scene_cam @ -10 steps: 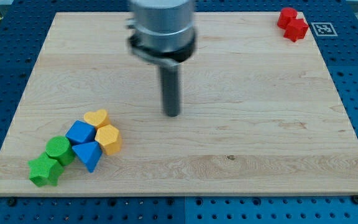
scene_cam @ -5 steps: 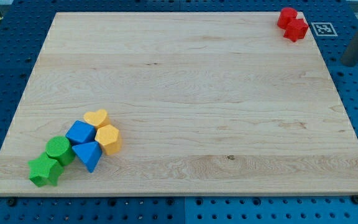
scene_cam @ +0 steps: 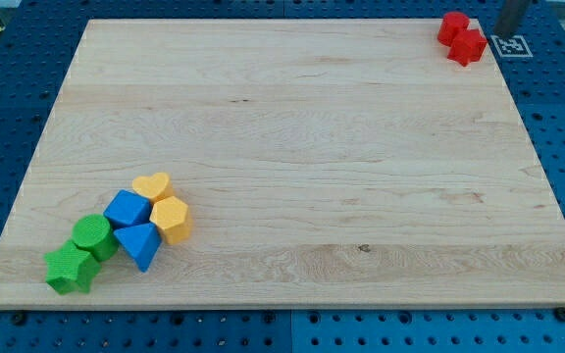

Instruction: Push the red circle towards the group of blocks

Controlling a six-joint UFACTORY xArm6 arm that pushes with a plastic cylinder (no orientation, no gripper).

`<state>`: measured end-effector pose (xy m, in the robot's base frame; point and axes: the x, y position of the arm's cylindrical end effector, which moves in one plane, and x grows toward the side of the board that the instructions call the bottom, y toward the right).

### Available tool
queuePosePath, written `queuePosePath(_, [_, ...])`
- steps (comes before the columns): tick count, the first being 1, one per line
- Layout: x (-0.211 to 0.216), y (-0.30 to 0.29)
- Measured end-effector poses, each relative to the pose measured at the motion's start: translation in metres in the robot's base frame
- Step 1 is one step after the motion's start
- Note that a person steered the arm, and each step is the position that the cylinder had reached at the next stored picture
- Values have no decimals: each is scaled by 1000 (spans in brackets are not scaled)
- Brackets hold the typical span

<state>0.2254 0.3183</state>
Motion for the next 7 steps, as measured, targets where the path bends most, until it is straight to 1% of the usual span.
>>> queuePosePath(1, [0,-29])
queuePosePath(2, [2,-43])
queuePosePath(4, [15,-44])
queuePosePath(6, [-6,-45])
queuePosePath(7, [-7,-46])
